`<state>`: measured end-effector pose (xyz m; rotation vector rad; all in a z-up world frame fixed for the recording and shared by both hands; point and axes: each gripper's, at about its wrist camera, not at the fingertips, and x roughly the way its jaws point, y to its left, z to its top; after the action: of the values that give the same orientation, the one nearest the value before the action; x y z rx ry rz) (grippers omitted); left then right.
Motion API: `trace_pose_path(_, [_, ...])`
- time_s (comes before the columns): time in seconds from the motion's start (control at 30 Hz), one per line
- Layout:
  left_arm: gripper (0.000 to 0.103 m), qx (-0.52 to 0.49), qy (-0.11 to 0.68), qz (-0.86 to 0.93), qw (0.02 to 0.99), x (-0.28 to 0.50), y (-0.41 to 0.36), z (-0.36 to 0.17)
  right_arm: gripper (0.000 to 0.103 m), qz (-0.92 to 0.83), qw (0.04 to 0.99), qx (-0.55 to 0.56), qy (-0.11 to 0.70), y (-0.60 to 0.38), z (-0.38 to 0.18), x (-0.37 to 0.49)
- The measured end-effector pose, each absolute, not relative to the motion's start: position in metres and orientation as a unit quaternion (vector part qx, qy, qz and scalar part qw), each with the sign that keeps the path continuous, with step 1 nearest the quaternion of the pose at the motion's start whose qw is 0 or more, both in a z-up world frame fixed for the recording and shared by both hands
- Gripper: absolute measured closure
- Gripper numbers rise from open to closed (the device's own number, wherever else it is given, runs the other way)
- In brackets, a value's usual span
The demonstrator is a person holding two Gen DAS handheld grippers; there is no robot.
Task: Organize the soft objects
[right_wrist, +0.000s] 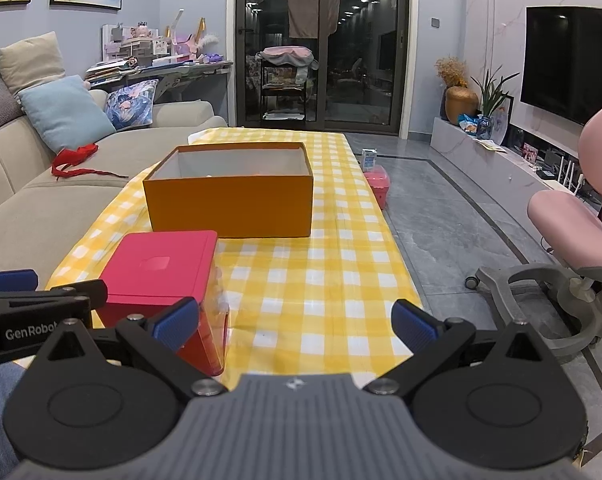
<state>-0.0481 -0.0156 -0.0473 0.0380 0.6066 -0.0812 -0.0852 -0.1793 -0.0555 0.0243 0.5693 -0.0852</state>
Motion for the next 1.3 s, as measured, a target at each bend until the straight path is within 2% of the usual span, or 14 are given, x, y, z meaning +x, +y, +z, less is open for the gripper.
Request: trace_pose_path(1.3, [0.014, 0.018, 0.3, -0.04, 0.953, -0.0475, -0.0133, -0.0484, 0.003, -0.041, 0.959, 0.01, 0.281, -0.1792, -0.0558, -0.0853])
